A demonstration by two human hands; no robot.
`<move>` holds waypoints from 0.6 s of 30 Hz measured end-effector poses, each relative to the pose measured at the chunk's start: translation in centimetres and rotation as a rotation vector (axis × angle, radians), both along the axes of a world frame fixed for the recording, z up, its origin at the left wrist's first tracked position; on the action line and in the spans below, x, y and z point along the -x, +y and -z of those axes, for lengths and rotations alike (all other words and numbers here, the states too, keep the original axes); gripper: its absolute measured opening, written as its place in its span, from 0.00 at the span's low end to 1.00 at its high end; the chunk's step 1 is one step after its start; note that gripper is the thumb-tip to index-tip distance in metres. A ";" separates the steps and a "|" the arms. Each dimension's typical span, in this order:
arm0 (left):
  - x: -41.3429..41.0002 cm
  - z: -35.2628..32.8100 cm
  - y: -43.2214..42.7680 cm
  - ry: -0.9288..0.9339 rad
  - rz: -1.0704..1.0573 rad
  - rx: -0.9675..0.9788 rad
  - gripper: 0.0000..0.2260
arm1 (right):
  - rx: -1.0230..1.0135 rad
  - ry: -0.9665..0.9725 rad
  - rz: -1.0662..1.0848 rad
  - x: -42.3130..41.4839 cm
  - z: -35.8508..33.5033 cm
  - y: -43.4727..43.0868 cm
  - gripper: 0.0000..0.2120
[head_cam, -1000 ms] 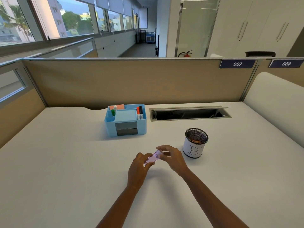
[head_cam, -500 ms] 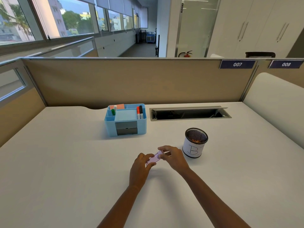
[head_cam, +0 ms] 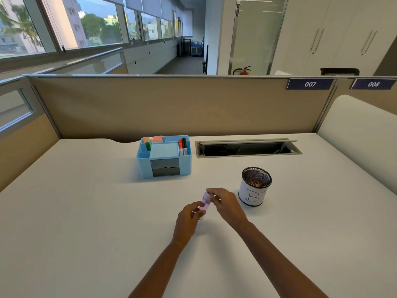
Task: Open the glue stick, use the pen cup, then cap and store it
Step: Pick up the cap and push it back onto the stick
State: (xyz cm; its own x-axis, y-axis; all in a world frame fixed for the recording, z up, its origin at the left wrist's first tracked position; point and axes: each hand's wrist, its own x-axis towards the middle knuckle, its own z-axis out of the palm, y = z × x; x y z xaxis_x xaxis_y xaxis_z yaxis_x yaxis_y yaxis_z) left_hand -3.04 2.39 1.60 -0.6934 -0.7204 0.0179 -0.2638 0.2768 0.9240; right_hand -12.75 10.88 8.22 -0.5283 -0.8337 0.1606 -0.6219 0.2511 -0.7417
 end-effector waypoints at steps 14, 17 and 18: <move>-0.3 -0.3 0.6 0.151 0.101 -0.410 0.07 | -0.271 0.320 -0.232 0.2 1.4 0.3 0.43; -0.3 -0.2 0.7 0.158 0.114 -0.424 0.08 | -0.229 0.429 -0.224 0.2 1.6 0.3 0.38; -0.3 -0.2 0.6 0.159 0.114 -0.424 0.08 | -0.217 0.445 -0.223 0.2 1.6 0.3 0.37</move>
